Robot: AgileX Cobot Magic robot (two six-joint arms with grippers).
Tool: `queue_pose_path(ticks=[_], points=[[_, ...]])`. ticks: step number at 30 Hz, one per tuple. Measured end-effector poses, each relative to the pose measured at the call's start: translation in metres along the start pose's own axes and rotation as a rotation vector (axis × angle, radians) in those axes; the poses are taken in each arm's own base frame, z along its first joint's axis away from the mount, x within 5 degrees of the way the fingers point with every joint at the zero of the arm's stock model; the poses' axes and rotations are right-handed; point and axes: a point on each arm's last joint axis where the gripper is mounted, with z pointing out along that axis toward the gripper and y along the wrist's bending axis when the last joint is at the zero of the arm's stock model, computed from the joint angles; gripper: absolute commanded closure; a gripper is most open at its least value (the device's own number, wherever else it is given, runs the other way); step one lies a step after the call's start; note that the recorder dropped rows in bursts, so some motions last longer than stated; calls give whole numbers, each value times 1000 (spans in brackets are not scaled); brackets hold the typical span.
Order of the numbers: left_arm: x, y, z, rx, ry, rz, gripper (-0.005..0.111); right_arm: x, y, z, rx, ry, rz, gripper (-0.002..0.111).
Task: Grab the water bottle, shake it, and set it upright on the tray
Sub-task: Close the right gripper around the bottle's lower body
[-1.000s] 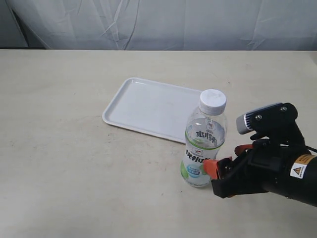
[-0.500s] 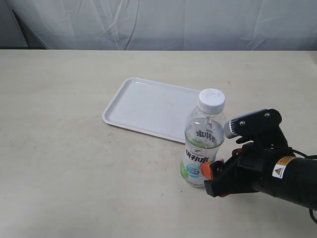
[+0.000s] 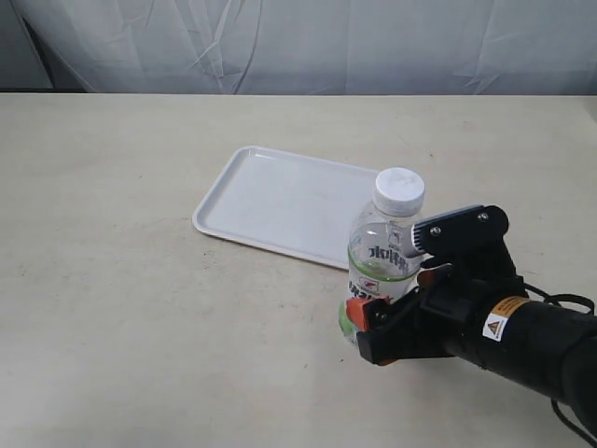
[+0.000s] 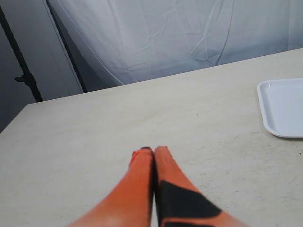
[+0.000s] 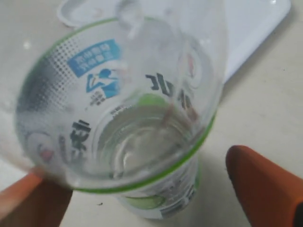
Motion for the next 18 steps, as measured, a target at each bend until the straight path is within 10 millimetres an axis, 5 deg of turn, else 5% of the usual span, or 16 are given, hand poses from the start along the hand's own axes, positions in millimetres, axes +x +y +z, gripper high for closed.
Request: queue_pose_path(ticks=[10, 18], points=[[0, 0, 0, 0, 0, 0, 106, -4, 1, 16, 19, -27, -29, 28], [0, 0, 0, 0, 0, 0, 106, -12, 6, 25, 13, -29, -31, 89]])
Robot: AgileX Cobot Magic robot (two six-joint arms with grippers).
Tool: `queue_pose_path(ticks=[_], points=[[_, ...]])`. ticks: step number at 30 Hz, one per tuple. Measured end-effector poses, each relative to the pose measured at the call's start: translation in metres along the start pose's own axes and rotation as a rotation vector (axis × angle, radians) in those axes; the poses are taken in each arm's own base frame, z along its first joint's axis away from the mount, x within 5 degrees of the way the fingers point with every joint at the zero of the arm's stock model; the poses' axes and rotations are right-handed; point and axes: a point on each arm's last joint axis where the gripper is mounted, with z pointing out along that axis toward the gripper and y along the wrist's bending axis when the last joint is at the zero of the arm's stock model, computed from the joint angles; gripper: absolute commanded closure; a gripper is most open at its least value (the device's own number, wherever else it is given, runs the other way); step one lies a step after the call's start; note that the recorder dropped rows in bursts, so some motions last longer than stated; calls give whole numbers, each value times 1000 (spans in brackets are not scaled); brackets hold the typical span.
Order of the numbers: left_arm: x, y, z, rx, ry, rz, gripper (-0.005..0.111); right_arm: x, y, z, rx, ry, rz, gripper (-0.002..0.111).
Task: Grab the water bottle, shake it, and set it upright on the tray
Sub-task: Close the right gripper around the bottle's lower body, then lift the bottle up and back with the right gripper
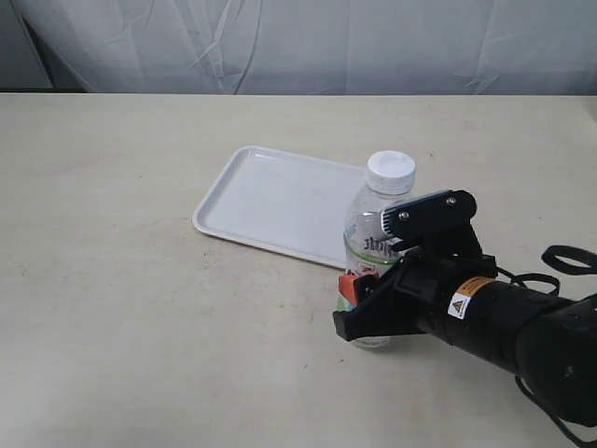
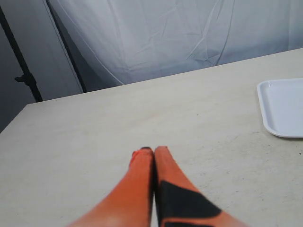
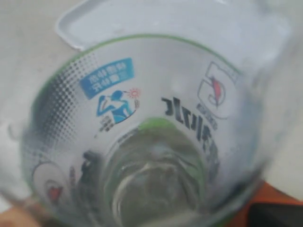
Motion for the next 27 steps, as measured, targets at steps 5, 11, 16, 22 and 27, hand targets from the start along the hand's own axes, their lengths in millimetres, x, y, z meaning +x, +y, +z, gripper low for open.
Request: queue_pose_path(ticks=[5, 11, 16, 22, 27], points=[[0, 0, 0, 0, 0, 0, 106, -1, 1, 1, -5, 14, 4, 109], [0, 0, 0, 0, 0, 0, 106, -1, 10, -4, -40, 13, -6, 109], [0, 0, 0, 0, 0, 0, 106, -22, 27, -34, -128, -142, -12, 109], [0, 0, 0, 0, 0, 0, 106, -48, 3, -66, 110, -289, 38, 109], [0, 0, 0, 0, 0, 0, 106, -70, 4, -85, 136, -233, -40, 109]])
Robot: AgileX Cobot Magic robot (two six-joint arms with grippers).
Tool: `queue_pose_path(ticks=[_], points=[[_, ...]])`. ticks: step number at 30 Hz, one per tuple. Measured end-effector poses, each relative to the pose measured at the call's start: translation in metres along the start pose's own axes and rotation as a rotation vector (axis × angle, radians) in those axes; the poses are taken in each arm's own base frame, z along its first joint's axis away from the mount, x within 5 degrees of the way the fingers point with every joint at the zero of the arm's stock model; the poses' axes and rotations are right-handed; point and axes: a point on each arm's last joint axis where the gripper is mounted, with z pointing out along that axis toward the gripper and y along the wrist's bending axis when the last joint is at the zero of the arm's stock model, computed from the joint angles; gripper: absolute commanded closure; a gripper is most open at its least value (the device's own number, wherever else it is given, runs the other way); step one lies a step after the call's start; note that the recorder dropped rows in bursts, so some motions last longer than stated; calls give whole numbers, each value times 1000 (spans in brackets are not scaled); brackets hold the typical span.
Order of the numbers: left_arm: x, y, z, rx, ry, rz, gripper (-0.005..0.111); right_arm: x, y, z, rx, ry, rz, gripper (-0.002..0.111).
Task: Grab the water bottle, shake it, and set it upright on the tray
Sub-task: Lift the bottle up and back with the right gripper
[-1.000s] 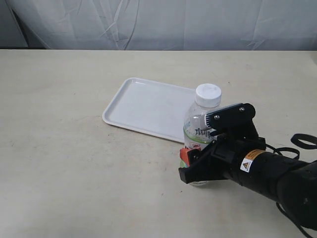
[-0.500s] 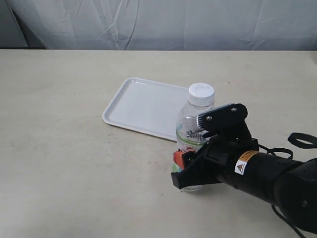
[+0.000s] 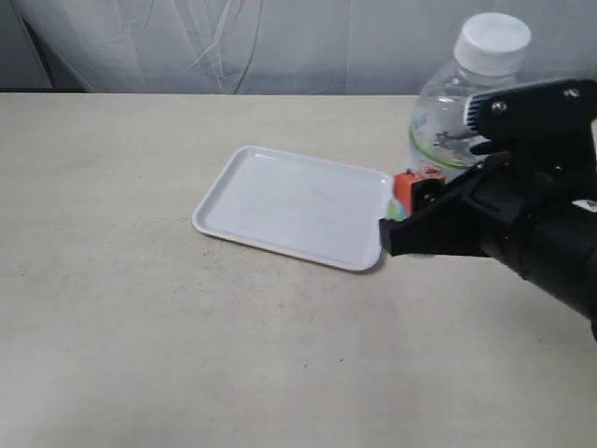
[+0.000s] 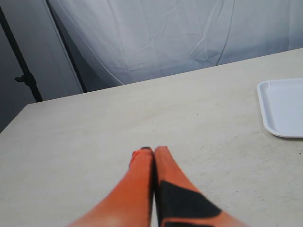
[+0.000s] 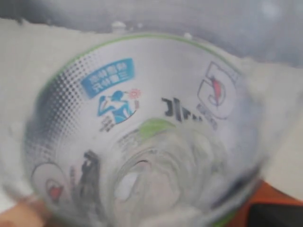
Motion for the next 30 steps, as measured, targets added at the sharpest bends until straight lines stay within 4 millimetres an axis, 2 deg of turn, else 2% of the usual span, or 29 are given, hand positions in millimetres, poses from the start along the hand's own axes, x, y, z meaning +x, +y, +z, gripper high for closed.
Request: queue_pose_path(ticks=[2, 3, 7, 8, 9, 11, 13, 14, 17, 18, 20, 22, 23, 25, 27, 30], points=[[0, 0, 0, 0, 0, 0, 106, -16, 11, -7, -111, -28, -20, 109], [0, 0, 0, 0, 0, 0, 106, -23, 12, -10, -111, -46, -11, 109], [0, 0, 0, 0, 0, 0, 106, -49, -26, -21, 293, -123, 127, 109], [0, 0, 0, 0, 0, 0, 106, -54, -30, -26, 321, -123, 115, 109], [0, 0, 0, 0, 0, 0, 106, -56, -27, -27, 272, -116, 87, 109], [0, 0, 0, 0, 0, 0, 106, -61, -4, -27, 4, -125, -36, 109], [0, 0, 0, 0, 0, 0, 106, -63, 13, -26, -126, -128, -32, 109], [0, 0, 0, 0, 0, 0, 106, -62, 11, -23, -82, -117, 17, 109], [0, 0, 0, 0, 0, 0, 106, -60, -13, -21, 169, -105, 121, 109], [0, 0, 0, 0, 0, 0, 106, -59, -14, -21, 168, -98, 101, 109], [0, 0, 0, 0, 0, 0, 106, -61, 2, -21, -22, -104, 7, 109], [0, 0, 0, 0, 0, 0, 106, -65, 17, -23, -150, -123, -15, 109], [0, 0, 0, 0, 0, 0, 106, -65, 17, -22, -131, -118, 25, 109], [0, 0, 0, 0, 0, 0, 106, -65, 4, -20, 8, -112, 90, 109], [0, 0, 0, 0, 0, 0, 106, -70, -6, -22, 88, -124, 55, 109], [0, 0, 0, 0, 0, 0, 106, -93, -1, -33, 13, -196, 45, 109]])
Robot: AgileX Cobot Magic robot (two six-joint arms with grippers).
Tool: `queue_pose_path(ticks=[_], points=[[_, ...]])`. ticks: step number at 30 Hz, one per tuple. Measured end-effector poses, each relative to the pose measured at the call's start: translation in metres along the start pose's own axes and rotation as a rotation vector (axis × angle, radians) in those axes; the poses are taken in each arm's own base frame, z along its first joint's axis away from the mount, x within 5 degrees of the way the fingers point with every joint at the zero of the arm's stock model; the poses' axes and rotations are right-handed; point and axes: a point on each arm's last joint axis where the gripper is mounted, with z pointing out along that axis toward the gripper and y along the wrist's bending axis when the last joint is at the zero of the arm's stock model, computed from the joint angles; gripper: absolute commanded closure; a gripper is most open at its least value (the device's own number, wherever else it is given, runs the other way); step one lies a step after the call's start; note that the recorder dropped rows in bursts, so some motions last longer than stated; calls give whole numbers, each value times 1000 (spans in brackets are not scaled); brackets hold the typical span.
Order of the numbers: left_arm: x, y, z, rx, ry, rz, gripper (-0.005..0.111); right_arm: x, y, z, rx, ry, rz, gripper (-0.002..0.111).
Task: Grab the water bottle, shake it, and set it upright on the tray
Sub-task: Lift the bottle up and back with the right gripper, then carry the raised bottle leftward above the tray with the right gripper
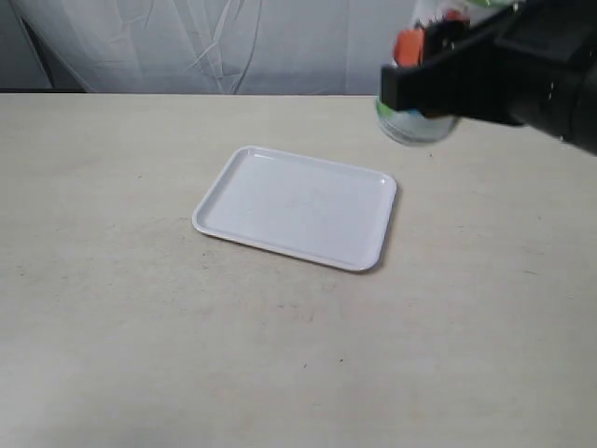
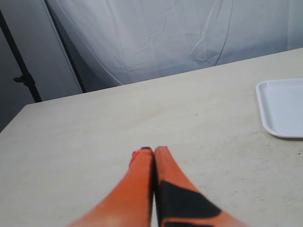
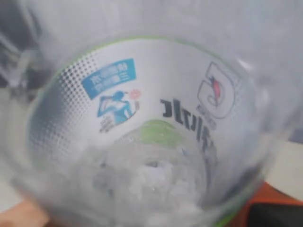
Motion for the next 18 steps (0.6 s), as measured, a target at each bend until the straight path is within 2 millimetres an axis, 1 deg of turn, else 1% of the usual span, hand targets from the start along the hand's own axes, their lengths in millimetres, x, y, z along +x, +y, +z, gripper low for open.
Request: queue_pose_path(ticks=[2, 3, 4, 5, 6, 9, 10, 11, 12, 13, 14, 16, 17, 18], points=[[0, 0, 0, 0, 0, 0, 106, -12, 7, -2, -60, -41, -2, 109], [0, 0, 0, 0, 0, 0, 106, -12, 9, -1, -76, -42, -4, 109], [0, 0, 0, 0, 0, 0, 106, -7, 11, 2, -81, -26, -6, 109], [0, 0, 0, 0, 0, 0, 106, 3, 13, 7, -89, 6, -7, 109], [0, 0, 0, 0, 0, 0, 106, 17, 16, 13, -98, 52, -4, 109], [0, 0, 0, 0, 0, 0, 106, 65, 25, 31, -120, 224, 12, 109], [0, 0, 0, 0, 0, 0, 106, 75, 27, 35, -127, 263, 15, 109], [0, 0, 0, 0, 0, 0, 106, 77, 29, 35, -140, 275, 24, 109], [0, 0, 0, 0, 0, 0, 106, 71, 30, 35, -145, 257, 29, 109], [0, 0, 0, 0, 0, 0, 106, 61, 30, 33, -151, 224, 40, 109], [0, 0, 0, 0, 0, 0, 106, 39, 30, 28, -164, 153, 58, 109], [0, 0, 0, 0, 0, 0, 106, 2, 28, 14, -183, 30, 82, 109], [0, 0, 0, 0, 0, 0, 106, -14, 25, 7, -191, -27, 86, 109], [0, 0, 0, 0, 0, 0, 106, -22, 24, 2, -191, -58, 89, 109]])
